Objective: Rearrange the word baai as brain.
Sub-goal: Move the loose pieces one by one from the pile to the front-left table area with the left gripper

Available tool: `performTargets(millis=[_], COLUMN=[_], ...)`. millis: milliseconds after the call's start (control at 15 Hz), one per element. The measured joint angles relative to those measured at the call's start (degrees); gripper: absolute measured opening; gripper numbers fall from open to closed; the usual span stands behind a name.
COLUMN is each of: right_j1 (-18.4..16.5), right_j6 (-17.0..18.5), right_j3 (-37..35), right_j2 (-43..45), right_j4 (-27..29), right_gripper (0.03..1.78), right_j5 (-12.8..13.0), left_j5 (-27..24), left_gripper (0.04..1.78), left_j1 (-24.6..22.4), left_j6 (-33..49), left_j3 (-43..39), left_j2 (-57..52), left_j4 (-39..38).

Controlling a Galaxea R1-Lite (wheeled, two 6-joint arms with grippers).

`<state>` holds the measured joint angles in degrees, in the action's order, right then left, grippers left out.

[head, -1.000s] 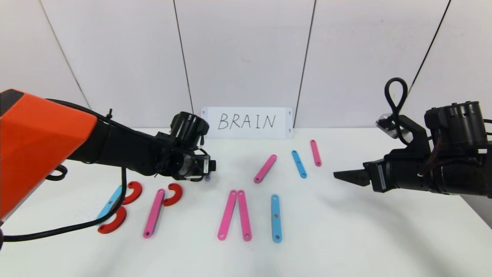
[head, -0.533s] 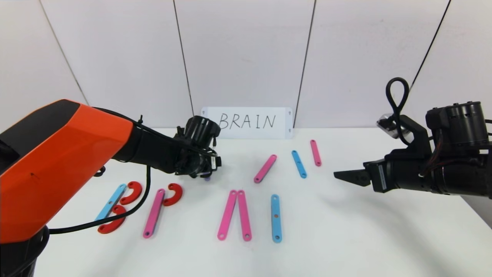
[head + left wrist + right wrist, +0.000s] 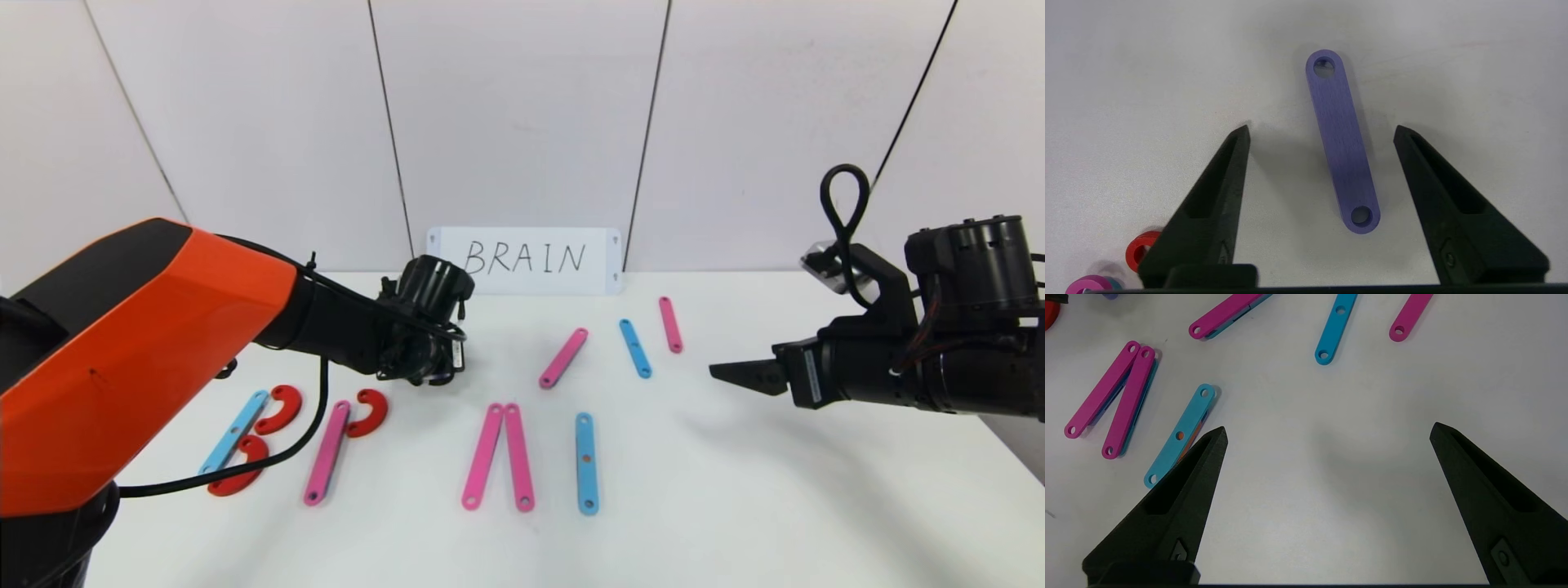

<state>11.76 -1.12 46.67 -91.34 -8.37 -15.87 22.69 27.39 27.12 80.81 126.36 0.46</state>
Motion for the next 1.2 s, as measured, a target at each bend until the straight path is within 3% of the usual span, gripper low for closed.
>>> performTargets(millis=[200, 333, 800, 1200], right_j1=[0.0, -0.02, 0.0, -0.02], right_j6=[0.0, 0.0, 0.0, 0.0], right_j3=[0.0, -0.04, -0.17, -0.17], right_j2=[0.06, 0.09, 0.02, -0.09], right_j4=[0.02, 0.0, 0.0, 0.0], right_gripper=[1.74, 1.74, 1.74, 1.74], right_j5=[-0.02, 0.0, -0.02, -0.02], left_j5=[0.07, 0.1, 1.45, 5.06], left_gripper=[0.56, 0.31, 0.27, 0.27], left_j1=[0.02, 0.13, 1.13, 3.45], left_j6=[0.02, 0.02, 4.27, 9.69], left_j3=[0.02, 0.06, -2.43, -11.36], left_j2=[0.44, 0.52, -2.9, -13.73], left_j4=[-0.11, -0.13, 1.05, 4.24])
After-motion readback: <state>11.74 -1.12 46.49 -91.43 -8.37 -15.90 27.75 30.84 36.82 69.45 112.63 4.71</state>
